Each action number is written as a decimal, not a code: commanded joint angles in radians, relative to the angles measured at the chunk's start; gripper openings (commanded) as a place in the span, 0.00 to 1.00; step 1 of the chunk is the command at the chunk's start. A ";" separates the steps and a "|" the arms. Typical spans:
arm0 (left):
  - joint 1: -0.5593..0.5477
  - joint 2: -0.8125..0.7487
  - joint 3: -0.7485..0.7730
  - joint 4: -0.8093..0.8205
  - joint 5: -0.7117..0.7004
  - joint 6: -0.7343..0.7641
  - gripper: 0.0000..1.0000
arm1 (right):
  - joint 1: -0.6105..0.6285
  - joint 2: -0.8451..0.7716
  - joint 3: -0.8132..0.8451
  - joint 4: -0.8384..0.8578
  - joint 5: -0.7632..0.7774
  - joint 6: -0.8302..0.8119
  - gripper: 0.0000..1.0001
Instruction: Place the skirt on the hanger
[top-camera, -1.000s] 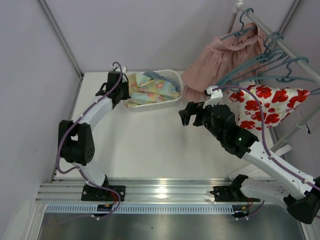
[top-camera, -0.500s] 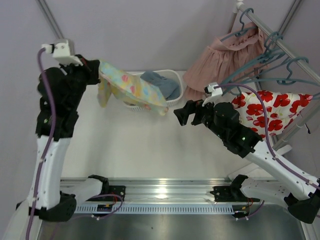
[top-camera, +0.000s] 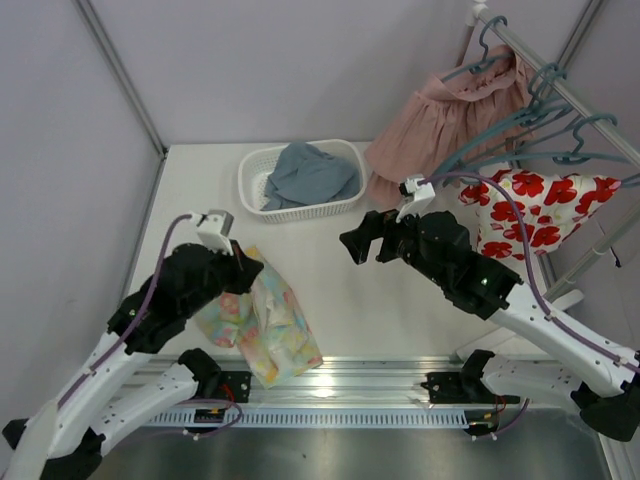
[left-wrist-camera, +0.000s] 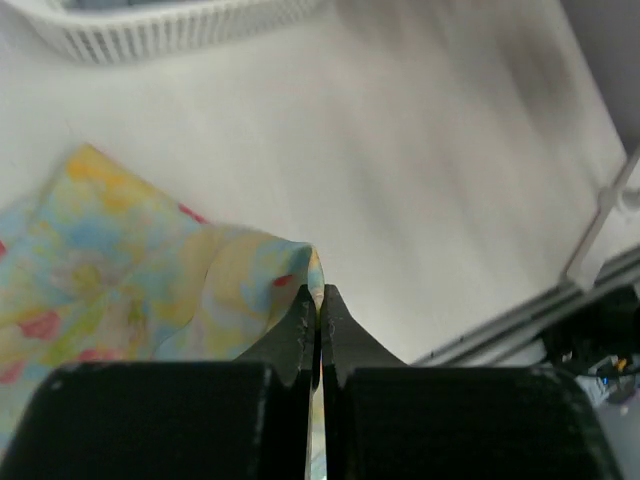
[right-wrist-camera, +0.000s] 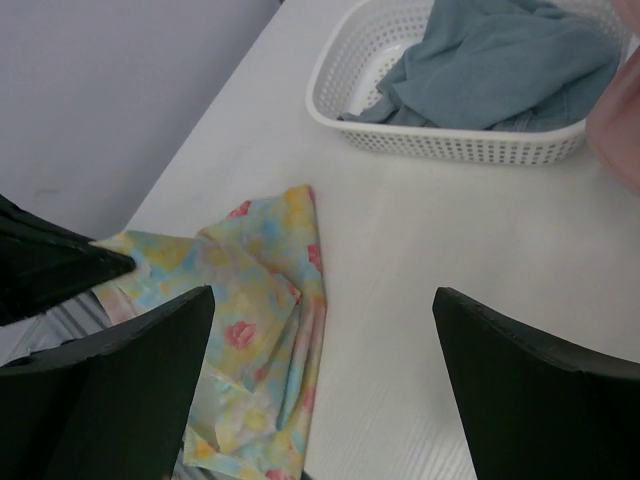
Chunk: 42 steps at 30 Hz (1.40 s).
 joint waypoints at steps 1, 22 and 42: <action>-0.116 -0.079 -0.110 -0.006 -0.040 -0.175 0.00 | 0.037 0.014 -0.029 -0.030 0.025 0.027 0.99; -0.610 -0.176 -0.109 -0.659 -0.777 -0.985 0.00 | 0.152 0.045 -0.214 0.061 0.047 0.150 0.99; -0.120 -0.076 -0.236 -0.180 -0.487 -0.529 0.99 | 0.353 0.560 -0.120 0.430 0.028 -0.398 0.99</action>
